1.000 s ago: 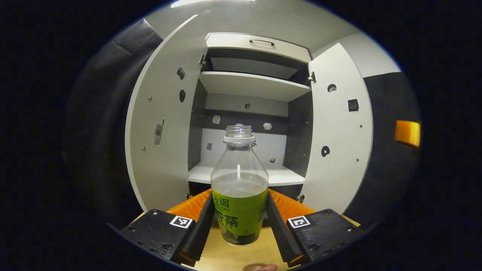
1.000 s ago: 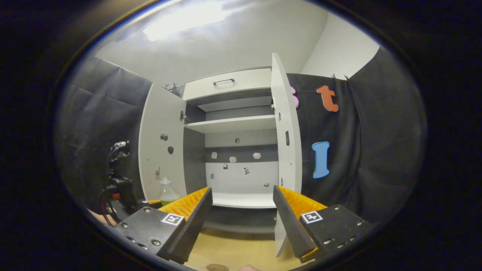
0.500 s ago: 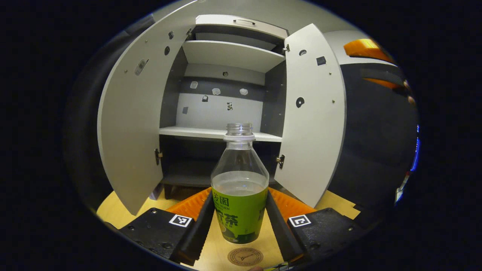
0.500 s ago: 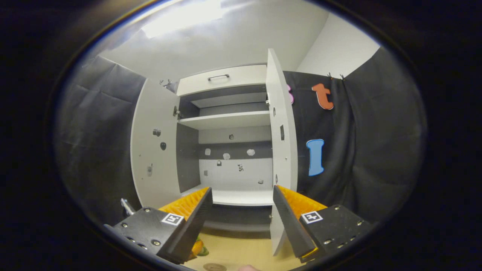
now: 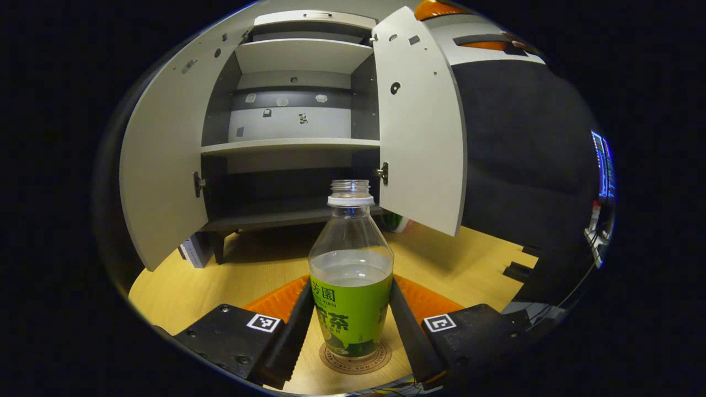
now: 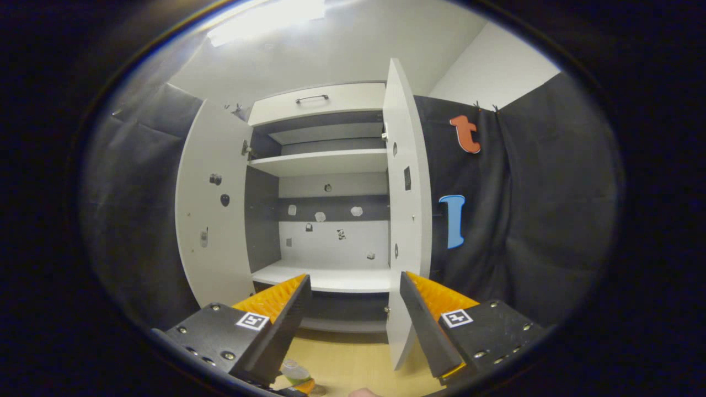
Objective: Grasp the bottle in the cabinet with the left hand and place it on the coaster, then close the right door with the right hand and the left door with the left hand.
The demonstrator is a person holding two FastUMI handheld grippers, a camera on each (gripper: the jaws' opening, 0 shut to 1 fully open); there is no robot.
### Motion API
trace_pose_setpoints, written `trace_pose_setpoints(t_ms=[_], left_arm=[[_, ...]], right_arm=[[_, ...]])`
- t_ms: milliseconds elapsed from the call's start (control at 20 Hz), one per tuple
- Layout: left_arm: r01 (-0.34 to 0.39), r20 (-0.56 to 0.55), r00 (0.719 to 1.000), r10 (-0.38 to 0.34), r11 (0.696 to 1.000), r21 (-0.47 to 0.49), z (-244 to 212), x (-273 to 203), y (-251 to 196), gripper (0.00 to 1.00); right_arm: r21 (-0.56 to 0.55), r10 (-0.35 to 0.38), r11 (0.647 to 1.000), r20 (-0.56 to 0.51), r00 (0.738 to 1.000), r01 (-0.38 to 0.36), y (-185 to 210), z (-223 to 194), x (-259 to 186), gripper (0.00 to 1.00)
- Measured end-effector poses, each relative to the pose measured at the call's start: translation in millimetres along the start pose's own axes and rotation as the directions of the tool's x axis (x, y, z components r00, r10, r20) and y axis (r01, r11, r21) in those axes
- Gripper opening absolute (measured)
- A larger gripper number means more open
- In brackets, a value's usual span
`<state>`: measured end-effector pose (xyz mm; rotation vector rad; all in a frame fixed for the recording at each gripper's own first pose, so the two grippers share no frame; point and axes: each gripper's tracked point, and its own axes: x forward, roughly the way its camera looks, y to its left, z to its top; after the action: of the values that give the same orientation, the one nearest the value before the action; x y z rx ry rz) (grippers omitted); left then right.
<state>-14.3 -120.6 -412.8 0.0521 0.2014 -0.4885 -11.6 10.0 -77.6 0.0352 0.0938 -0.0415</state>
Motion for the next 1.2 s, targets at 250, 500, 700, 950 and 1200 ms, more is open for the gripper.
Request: trace_pose_setpoints(t_ms=[250,500,700,950,1200], left_arm=[[0.026,-0.065,0.998,-0.021,0.997,0.07,-24.9,-2.6,-2.1,0.84],[0.04,-0.042,0.998,-0.038,0.997,0.06,1.9,-2.9,2.4,0.93],[0.061,-0.014,0.998,-0.06,0.997,0.055,37.7,-7.4,-0.2,0.94],[0.083,0.03,0.996,-0.084,0.996,0.044,85.6,-19.1,-8.3,0.93],[0.069,0.053,0.996,-0.069,0.998,-0.012,154.1,-40.3,-5.1,0.93]], right_arm=[[-0.016,0.002,1.0,-0.041,0.999,-0.003,4.1,-12.4,4.3,0.97],[-0.008,0.007,1.0,-0.037,0.999,-0.007,2.3,-9.7,4.8,0.96],[0.001,-0.013,1.0,-0.02,1.0,0.013,-11.7,-2.7,-2.2,0.98],[-0.002,-0.035,0.999,0.016,0.999,0.035,-31.0,10.8,-14.7,0.95],[0.007,-0.05,0.999,0.031,0.998,0.05,-52.6,18.0,-23.7,0.98]])
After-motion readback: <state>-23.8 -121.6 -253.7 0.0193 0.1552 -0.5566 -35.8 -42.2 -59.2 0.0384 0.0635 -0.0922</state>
